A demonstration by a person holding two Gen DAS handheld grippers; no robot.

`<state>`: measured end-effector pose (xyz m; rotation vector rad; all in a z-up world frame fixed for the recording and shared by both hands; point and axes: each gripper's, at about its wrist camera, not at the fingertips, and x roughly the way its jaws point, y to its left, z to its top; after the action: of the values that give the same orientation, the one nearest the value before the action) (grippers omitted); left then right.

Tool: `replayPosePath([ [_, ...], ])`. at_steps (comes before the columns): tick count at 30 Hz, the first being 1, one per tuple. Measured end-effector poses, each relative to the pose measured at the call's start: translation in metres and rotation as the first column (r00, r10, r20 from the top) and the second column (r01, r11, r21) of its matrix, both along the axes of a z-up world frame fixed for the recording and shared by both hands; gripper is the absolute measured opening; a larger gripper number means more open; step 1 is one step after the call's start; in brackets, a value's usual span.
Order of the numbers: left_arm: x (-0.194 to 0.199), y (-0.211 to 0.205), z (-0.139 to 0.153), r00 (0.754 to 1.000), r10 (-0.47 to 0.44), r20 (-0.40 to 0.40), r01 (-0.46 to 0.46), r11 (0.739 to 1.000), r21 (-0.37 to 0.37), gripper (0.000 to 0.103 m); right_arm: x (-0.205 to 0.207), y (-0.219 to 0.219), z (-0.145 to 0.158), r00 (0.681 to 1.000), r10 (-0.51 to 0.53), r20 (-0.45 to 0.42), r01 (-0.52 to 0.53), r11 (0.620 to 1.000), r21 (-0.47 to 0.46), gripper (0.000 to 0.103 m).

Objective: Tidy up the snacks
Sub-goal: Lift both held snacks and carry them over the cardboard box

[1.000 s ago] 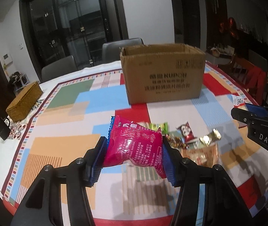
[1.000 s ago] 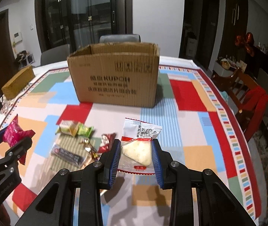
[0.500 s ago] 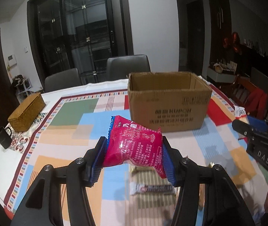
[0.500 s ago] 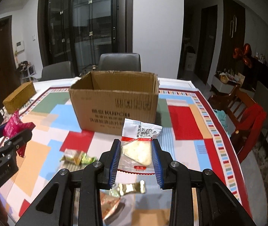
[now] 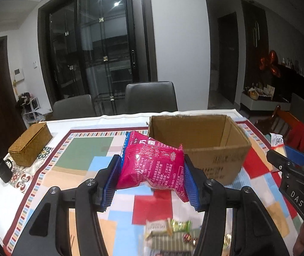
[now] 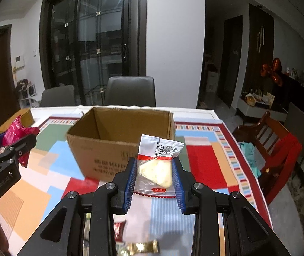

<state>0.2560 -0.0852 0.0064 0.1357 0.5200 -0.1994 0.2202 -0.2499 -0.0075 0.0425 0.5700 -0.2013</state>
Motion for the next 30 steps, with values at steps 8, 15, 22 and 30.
replayPosePath([
  [8, 0.036, -0.012, 0.006, 1.0, -0.001, 0.009, 0.001, 1.0, -0.028, 0.055, 0.031, -0.012, 0.011, 1.0, -0.006, 0.027, 0.006, 1.0, 0.007, 0.034],
  [15, 0.07, -0.021, 0.008, 1.0, -0.008, 0.001, 0.008, 0.999, -0.047, 0.055, 0.059, -0.017, 0.02, 0.999, 0.002, 0.046, -0.002, 1.0, -0.004, 0.034],
  [22, 0.099, -0.028, 0.008, 1.0, -0.014, -0.011, 0.014, 0.999, -0.044, 0.055, 0.089, -0.018, 0.02, 0.999, 0.006, 0.039, -0.006, 1.0, 0.001, 0.034],
  [30, 0.123, -0.031, -0.002, 0.999, -0.028, -0.029, 0.027, 0.999, -0.039, 0.055, 0.125, -0.028, 0.01, 1.0, 0.005, -0.008, -0.005, 1.0, 0.022, 0.034],
])
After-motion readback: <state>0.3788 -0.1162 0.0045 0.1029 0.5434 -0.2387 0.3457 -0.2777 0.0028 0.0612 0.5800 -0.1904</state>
